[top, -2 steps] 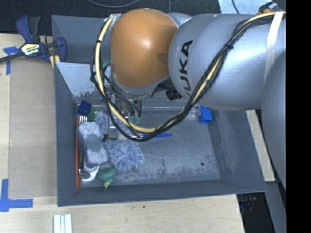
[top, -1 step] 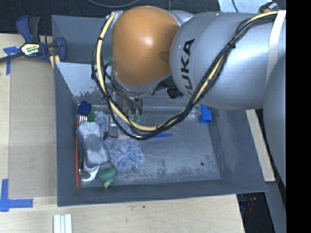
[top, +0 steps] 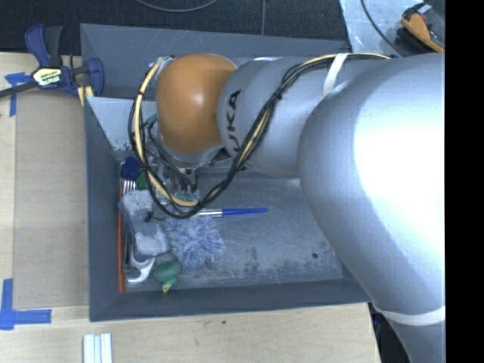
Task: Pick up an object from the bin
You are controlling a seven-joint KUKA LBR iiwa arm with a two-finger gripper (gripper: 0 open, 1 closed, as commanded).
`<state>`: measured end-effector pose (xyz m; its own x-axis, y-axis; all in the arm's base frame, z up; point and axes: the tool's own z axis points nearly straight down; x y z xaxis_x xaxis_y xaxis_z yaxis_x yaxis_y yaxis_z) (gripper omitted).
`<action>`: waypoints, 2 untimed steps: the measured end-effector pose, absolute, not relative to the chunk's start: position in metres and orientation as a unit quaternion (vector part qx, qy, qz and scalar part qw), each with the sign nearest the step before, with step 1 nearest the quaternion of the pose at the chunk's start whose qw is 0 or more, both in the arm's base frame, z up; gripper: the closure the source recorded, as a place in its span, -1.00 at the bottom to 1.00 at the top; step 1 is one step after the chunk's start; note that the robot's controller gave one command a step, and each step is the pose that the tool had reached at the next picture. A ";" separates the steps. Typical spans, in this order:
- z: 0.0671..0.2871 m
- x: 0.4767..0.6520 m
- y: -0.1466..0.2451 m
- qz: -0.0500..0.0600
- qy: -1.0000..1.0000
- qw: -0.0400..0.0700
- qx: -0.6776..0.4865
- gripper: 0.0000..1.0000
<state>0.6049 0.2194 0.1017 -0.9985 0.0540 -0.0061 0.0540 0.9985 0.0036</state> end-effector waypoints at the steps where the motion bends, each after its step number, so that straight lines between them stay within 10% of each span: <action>1: 0.072 0.608 0.195 0.005 0.983 0.006 0.183 -1.00; 2: 0.079 0.607 0.213 0.002 0.999 0.005 0.045 -1.00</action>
Offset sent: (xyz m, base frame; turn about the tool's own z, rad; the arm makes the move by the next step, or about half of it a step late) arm 0.0006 -0.0060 -0.0248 0.0359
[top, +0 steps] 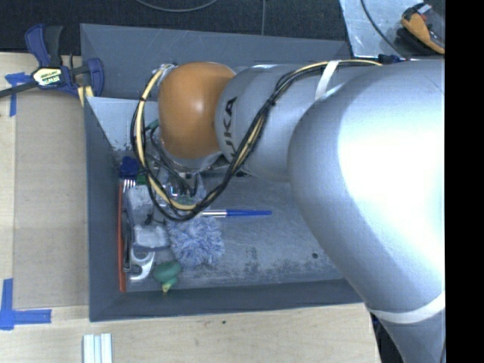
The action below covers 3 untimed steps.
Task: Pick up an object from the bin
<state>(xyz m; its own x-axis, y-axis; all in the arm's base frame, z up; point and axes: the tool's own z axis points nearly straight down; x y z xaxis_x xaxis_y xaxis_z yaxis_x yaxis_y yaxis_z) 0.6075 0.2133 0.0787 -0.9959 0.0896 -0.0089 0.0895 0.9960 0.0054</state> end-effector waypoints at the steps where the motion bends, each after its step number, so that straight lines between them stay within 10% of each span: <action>1: 0.073 0.609 0.196 0.005 0.984 0.006 0.179 -1.00; 2: 0.079 0.609 0.210 0.002 0.999 0.005 0.054 1.00; 3: 0.079 0.609 0.210 0.003 0.999 0.005 0.054 1.00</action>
Offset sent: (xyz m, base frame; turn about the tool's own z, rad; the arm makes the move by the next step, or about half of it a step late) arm 0.0003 -0.0024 -0.0008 0.0180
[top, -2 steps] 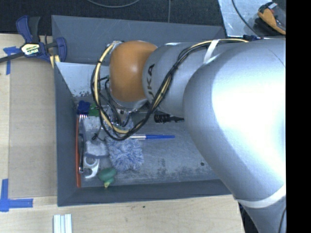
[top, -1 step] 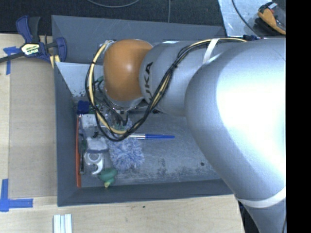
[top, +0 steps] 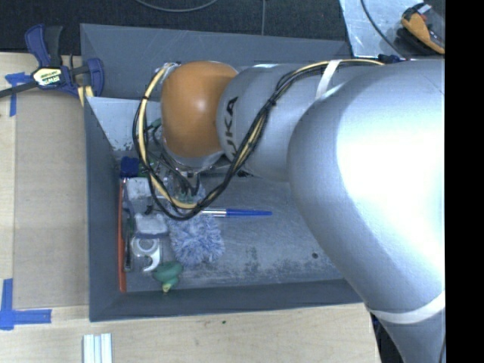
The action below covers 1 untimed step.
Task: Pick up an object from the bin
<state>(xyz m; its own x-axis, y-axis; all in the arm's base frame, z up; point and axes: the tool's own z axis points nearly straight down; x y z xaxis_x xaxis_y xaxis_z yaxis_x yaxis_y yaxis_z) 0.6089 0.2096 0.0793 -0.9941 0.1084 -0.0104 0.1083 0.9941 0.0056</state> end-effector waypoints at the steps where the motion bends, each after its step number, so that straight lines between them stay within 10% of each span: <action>1: 0.093 0.607 0.209 0.002 0.998 0.004 0.055 1.00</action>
Offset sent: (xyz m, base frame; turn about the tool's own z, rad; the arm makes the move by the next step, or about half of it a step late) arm -0.0010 -0.0003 0.0817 0.0004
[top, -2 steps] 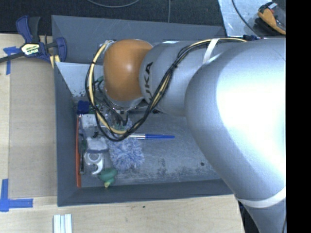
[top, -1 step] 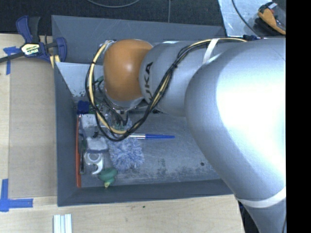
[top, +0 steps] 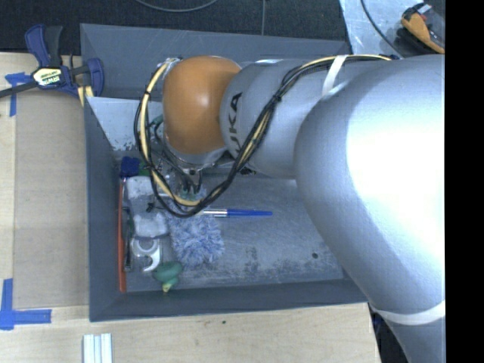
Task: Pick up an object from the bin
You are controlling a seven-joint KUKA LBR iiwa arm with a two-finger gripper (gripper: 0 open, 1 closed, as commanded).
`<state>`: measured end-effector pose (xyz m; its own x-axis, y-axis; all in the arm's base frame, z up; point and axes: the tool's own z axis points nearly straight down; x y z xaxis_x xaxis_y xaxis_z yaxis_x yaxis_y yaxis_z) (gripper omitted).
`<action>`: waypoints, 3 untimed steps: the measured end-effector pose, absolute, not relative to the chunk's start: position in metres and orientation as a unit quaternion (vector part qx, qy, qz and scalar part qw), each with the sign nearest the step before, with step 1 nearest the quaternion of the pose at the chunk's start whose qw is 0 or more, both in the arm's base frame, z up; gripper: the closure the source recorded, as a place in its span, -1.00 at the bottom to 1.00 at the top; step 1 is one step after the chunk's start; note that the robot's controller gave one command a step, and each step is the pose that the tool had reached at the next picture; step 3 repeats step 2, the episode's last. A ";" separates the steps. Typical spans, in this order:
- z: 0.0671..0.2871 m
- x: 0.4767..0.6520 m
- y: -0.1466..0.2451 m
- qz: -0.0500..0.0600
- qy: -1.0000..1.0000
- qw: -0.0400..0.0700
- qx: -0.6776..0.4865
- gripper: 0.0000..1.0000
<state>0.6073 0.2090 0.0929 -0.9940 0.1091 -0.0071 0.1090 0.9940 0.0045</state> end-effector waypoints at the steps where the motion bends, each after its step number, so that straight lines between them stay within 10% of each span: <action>1: 0.127 0.607 0.209 0.002 0.998 0.003 0.055 1.00; 3: 0.152 0.609 0.209 0.003 0.998 0.006 0.055 1.00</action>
Offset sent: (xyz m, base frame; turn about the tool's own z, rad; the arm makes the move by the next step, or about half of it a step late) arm -0.0005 -0.0003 0.0450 0.0002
